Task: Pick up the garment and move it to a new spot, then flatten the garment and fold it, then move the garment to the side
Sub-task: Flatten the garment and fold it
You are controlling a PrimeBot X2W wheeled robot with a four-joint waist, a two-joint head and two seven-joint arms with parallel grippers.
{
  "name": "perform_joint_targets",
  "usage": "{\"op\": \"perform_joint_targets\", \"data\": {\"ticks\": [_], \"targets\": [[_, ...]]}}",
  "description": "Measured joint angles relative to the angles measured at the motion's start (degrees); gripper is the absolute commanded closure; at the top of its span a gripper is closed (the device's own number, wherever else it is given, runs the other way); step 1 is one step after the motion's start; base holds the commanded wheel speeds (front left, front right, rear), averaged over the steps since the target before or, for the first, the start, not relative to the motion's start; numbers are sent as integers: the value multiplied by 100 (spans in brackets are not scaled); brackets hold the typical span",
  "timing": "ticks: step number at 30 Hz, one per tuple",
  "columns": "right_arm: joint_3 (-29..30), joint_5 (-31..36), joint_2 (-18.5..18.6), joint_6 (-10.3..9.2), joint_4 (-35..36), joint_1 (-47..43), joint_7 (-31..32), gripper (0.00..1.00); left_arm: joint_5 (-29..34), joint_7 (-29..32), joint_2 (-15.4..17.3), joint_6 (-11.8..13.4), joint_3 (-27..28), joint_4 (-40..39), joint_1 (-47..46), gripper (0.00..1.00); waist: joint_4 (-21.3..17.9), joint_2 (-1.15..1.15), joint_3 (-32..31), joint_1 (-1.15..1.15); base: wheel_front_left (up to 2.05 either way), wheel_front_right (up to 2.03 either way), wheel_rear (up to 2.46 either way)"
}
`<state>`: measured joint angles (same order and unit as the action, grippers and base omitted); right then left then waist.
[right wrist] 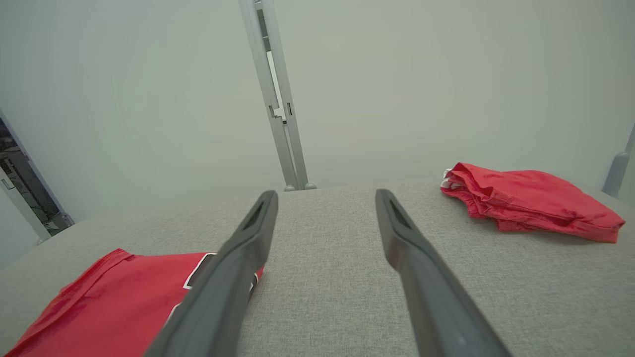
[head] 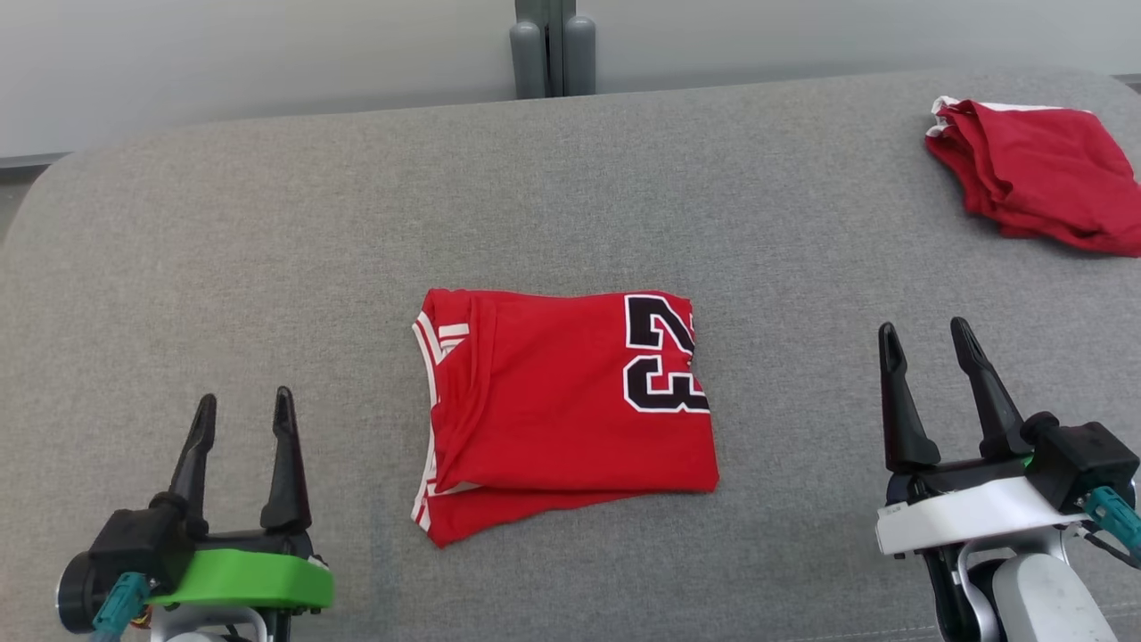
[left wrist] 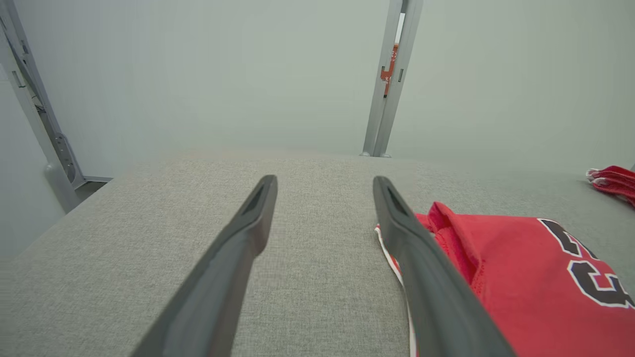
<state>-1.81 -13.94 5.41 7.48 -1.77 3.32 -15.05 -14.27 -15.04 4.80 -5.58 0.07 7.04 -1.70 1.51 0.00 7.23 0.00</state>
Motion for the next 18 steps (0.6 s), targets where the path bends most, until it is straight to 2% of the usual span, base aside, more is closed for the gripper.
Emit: {"op": "perform_joint_targets", "data": {"ticks": [6, 18], "targets": [[0, 79, 45, 0, -18, -155, 0, 0, 145, 0, -45, -55, 323, -38, 77, 0, -15, 0, -200, 0, 0, 0, 0], [34, 316, 112, 0, -103, -442, 0, 0, 392, 0, -83, -146, 363, 233, 253, 0, -57, 0, -502, 0, 0, 0, 0]]}}
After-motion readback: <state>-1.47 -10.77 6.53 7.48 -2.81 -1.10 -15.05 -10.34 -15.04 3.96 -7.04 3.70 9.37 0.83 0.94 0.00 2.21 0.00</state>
